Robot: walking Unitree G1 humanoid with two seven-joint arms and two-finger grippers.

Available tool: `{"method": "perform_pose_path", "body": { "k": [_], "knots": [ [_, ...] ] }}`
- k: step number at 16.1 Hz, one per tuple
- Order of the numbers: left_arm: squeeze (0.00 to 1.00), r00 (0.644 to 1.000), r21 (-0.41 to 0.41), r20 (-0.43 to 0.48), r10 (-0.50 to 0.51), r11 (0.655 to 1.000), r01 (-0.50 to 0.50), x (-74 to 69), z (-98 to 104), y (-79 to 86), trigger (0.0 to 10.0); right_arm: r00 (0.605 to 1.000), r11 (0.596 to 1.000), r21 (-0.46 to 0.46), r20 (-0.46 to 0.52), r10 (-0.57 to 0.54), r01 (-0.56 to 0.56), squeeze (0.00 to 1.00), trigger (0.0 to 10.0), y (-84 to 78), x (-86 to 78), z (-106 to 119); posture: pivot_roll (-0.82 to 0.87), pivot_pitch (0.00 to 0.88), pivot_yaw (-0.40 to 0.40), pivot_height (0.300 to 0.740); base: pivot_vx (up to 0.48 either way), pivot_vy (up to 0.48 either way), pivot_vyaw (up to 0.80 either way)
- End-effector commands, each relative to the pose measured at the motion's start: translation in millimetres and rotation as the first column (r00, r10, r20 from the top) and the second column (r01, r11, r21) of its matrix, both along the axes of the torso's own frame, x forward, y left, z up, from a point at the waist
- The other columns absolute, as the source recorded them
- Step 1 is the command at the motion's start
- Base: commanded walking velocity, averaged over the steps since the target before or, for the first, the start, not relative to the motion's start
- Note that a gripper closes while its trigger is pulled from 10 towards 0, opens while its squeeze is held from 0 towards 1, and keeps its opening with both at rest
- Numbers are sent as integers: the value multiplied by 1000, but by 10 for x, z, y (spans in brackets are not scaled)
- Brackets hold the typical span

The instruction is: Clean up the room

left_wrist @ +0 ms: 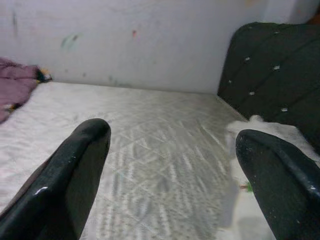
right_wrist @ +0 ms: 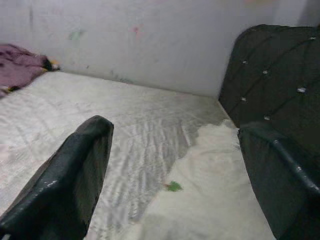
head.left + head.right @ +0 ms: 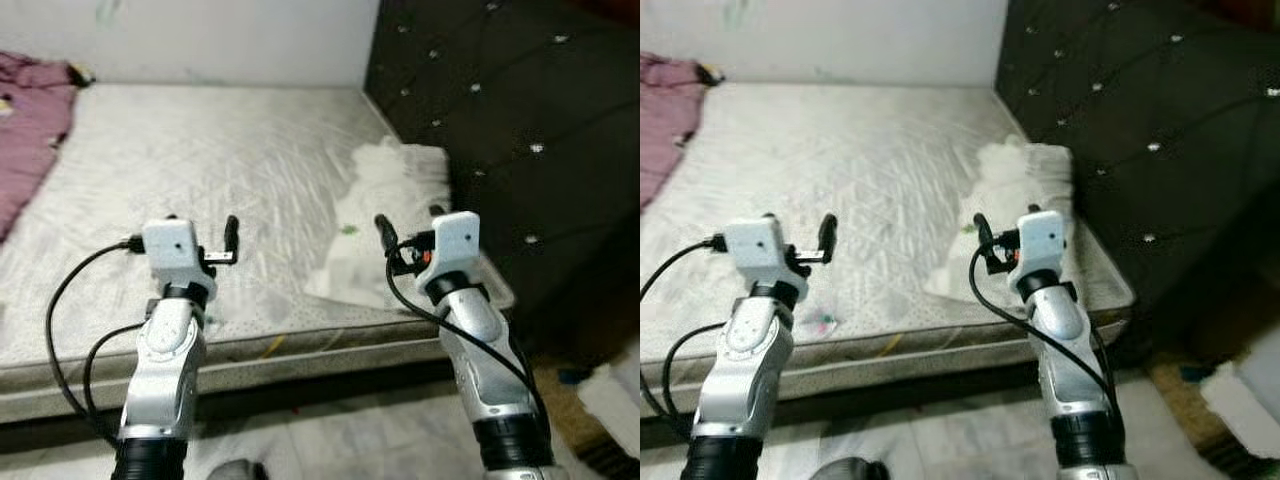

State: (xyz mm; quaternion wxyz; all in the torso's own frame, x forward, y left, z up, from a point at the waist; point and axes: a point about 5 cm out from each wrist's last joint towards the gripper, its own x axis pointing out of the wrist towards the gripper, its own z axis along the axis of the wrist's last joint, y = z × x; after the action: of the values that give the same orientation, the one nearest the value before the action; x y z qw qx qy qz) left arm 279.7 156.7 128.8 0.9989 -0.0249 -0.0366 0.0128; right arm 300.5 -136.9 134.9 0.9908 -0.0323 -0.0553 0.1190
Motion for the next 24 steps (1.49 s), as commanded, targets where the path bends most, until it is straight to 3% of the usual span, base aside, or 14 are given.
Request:
{"method": "perform_pose_path", "body": {
  "k": [1, 3, 10, 19, 22, 24],
  "knots": [
    [0, 1000, 12, 1, 17, 1000, -17, -6, 3, -1, 10000, 1000, 1000, -2, -9, 1, -1, 0, 10000, -17, -7, -21, -8, 0, -46, 740, 0, 0, 0],
    [0, 1000, -22, -1, 9, 1000, -9, -8, -1, 4, 10000, 1000, 1000, -1, -15, 5, -5, 0, 10000, -15, -12, -34, -11, 0, -50, 740, 0, 0, 0],
    [0, 1000, -3, 5, 0, 1000, 0, -29, -2, -2, 10000, 1000, 1000, -14, -16, 26, -27, 0, 10000, -23, -25, -46, -14, 0, -48, 740, 0, 0, 0],
    [0, 1000, -22, 3, -20, 1000, 20, -27, -9, -17, 10000, 1000, 1000, 4, -5, 25, -25, 0, 10000, -30, -23, -41, -15, 0, -47, 740, 324, 0, 232],
    [0, 1000, -22, 3, -27, 999, 27, -24, -7, -19, 10000, 1000, 1000, -14, -15, -11, 11, 0, 10000, -65, -12, -66, -15, 0, -46, 740, 335, 0, 0],
    [0, 1000, -10, -19, -15, 1000, 15, -23, -35, -21, 10000, 1000, 995, -101, -4, -15, 15, 0, 10000, -63, -6, -87, -14, 0, -47, 740, 0, 0, 0]
  ]
}}
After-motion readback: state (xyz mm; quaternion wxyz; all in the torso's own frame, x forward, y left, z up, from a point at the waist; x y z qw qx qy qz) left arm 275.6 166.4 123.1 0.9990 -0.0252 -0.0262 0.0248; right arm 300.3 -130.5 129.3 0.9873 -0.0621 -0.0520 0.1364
